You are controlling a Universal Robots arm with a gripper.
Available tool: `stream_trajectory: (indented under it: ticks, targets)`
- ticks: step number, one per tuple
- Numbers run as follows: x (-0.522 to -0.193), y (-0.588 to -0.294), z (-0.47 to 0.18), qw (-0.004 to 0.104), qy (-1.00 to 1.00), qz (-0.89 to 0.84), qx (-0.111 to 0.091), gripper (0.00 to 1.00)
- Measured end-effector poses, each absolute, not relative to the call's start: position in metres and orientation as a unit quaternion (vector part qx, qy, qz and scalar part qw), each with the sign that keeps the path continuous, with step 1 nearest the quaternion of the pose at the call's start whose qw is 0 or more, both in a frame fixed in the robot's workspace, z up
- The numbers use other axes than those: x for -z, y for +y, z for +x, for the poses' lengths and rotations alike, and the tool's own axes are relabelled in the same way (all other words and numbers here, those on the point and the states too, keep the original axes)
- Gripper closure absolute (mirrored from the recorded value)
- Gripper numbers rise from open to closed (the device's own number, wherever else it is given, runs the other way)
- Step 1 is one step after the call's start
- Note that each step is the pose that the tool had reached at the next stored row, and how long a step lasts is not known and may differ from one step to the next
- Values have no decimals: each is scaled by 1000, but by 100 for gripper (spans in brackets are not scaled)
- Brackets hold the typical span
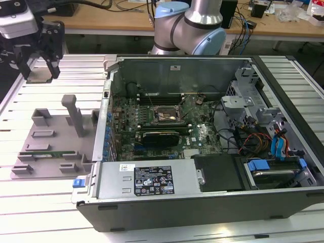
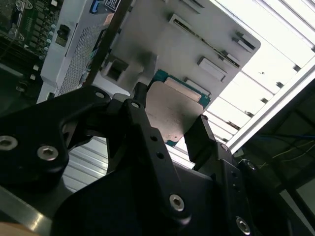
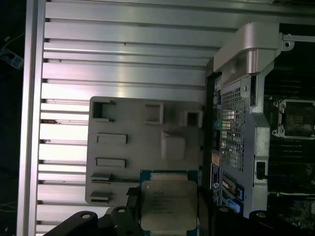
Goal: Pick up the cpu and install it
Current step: 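Pick up the cpu and move it towards the insertion slot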
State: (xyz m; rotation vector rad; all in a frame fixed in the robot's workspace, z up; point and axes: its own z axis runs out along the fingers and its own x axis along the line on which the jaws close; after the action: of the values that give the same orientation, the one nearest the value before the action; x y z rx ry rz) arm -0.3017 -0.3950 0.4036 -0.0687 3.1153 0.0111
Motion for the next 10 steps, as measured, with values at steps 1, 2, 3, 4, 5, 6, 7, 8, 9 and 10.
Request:
stream_trajectory:
  ticks: [1, 2, 3, 4, 5, 6, 7, 8, 9, 10]
  targets:
    - [-404, -395, -298, 13, 1000, -22, -4, 45]
    - [-404, -395, -295, 13, 1000, -22, -4, 45]
    - [-404, -395, -294, 13, 1000, -22, -4, 45]
    - [-404, -395, -290, 13, 1000, -22, -4, 45]
    - [-403, -395, -287, 13, 1000, -22, -4, 45]
    - [-404, -395, -284, 13, 1000, -22, -4, 45]
    - [-404, -395, -282, 13, 1000, -22, -4, 45]
    - [-404, -395, -279, 13, 1000, -22, -4, 45]
    - [-404, -395, -276, 13, 1000, -22, -4, 45]
    - [-404, -395, -272, 13, 1000, -22, -4, 45]
